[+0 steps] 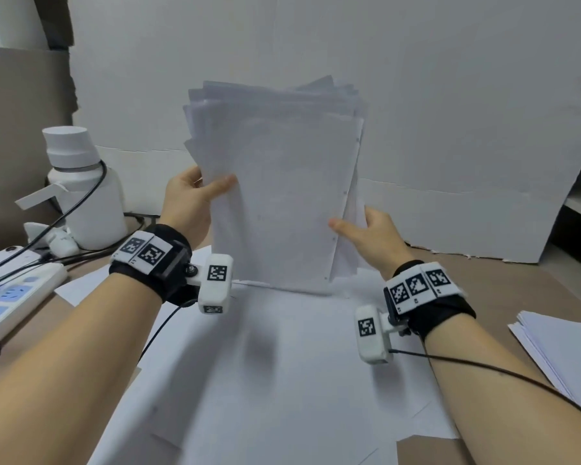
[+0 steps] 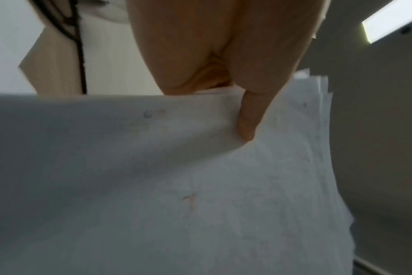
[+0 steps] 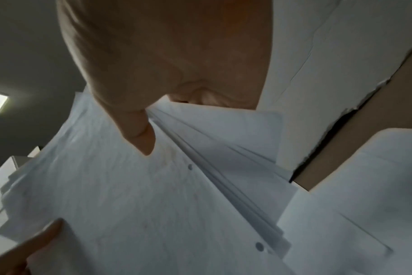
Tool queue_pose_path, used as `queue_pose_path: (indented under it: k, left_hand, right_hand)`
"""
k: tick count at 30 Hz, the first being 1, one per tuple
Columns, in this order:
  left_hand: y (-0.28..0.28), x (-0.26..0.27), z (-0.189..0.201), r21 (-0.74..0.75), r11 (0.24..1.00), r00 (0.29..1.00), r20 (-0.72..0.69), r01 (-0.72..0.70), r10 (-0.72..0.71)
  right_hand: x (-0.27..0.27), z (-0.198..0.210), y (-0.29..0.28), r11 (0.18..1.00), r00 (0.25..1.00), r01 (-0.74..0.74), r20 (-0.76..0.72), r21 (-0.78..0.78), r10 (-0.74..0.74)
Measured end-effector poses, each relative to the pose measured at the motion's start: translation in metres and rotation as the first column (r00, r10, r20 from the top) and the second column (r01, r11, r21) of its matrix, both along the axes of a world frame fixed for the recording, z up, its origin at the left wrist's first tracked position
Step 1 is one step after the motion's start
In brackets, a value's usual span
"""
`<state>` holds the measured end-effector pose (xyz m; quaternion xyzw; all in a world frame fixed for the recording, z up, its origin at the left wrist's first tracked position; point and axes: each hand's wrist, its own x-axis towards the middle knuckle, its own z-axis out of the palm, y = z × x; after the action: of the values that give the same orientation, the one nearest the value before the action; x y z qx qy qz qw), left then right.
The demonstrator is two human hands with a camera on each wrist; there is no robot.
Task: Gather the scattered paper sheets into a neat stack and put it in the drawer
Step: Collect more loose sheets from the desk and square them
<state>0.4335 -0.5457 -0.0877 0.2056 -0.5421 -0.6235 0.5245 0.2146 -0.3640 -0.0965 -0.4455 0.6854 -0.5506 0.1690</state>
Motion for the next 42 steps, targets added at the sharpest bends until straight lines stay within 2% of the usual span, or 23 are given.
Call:
queue_pose_path:
  k: [2,6,8,12,16,18,20,22,23,24,26,29,31,34,36,38,39,42]
  left_hand:
    - [0.004,0.000,-0.008,0.040,0.998,0.999,0.012,0.046,-0.046]
    - [0.010,0.008,-0.025,0.017,0.993,0.977,0.175,0.120,-0.121]
    - [0.011,0.011,-0.028,-0.038,0.994,0.969,0.227,0.106,-0.095]
    - [0.018,0.001,-0.015,-0.086,0.994,0.977,0.209,0.067,-0.048]
    - [0.020,-0.005,0.009,-0.193,0.980,0.984,0.160,-0.040,0.072]
    - [0.019,-0.005,0.016,-0.152,0.985,0.994,0.057,-0.082,0.091]
    - [0.013,-0.006,0.017,-0.050,0.995,0.995,-0.053,-0.083,0.080]
    - [0.010,-0.010,0.014,0.068,0.998,0.989,-0.146,-0.015,0.025]
    - [0.010,-0.014,0.009,0.110,0.993,0.984,-0.177,0.042,-0.022]
    - [0.011,-0.018,0.004,0.143,0.985,0.979,-0.191,0.101,-0.073]
    - [0.012,-0.023,-0.011,0.209,0.958,0.972,-0.173,0.194,-0.159]
    - [0.006,-0.015,-0.031,0.273,0.922,0.960,-0.133,0.274,-0.246]
    - [-0.004,0.003,-0.039,0.292,0.931,0.975,-0.120,0.217,-0.190]
    - [-0.020,0.038,-0.046,0.243,0.967,0.997,-0.040,0.073,-0.065]
    - [-0.026,0.051,-0.052,0.173,0.985,0.992,0.121,0.025,-0.046]
    - [-0.022,0.049,-0.057,0.075,0.996,0.944,0.324,0.038,-0.060]
    - [-0.020,0.045,-0.059,0.036,0.998,0.924,0.377,0.048,-0.058]
    - [-0.010,0.036,-0.054,-0.018,1.000,0.938,0.347,0.021,-0.014]
  right_hand:
    - [0.001,-0.015,0.000,0.999,0.999,-0.017,0.049,0.027,0.016]
    - [0.000,-0.045,-0.002,0.998,0.996,0.024,0.085,0.064,-0.029]
    - [0.003,-0.047,-0.003,0.999,0.996,0.040,0.085,0.014,-0.042]
    - [0.013,-0.033,-0.011,0.987,0.994,0.110,0.025,-0.115,-0.107]
    - [0.007,-0.023,-0.012,0.971,0.977,0.199,-0.047,-0.130,-0.206]
    - [-0.001,-0.024,-0.009,0.964,0.972,0.232,0.056,-0.129,-0.227]
    - [-0.007,-0.030,-0.006,0.960,0.931,0.265,0.282,-0.090,-0.231]
    - [-0.007,-0.035,-0.001,0.981,0.809,0.175,0.580,-0.081,-0.096]
    - [-0.007,-0.037,0.000,0.986,0.734,0.099,0.679,-0.137,0.021]
    - [-0.005,-0.038,0.000,0.977,0.687,0.035,0.714,-0.213,0.131]
    - [-0.002,-0.039,-0.007,0.956,0.726,-0.006,0.656,-0.294,0.206]
    - [-0.009,-0.032,-0.019,0.939,0.835,0.124,0.546,-0.319,0.075]
    - [-0.022,-0.026,-0.022,0.931,0.898,0.149,0.440,-0.333,0.014]
    - [-0.043,-0.024,-0.024,0.939,0.958,0.169,0.272,-0.301,-0.086]
    - [-0.046,-0.026,-0.025,0.949,0.977,0.139,0.197,-0.281,-0.085]
    - [-0.047,-0.030,-0.028,0.972,0.990,0.079,0.133,-0.219,-0.050]
    - [-0.046,-0.032,-0.027,0.982,0.994,0.043,0.103,-0.183,-0.025]
    - [-0.051,-0.033,-0.022,0.991,0.997,-0.033,0.071,-0.132,0.043]
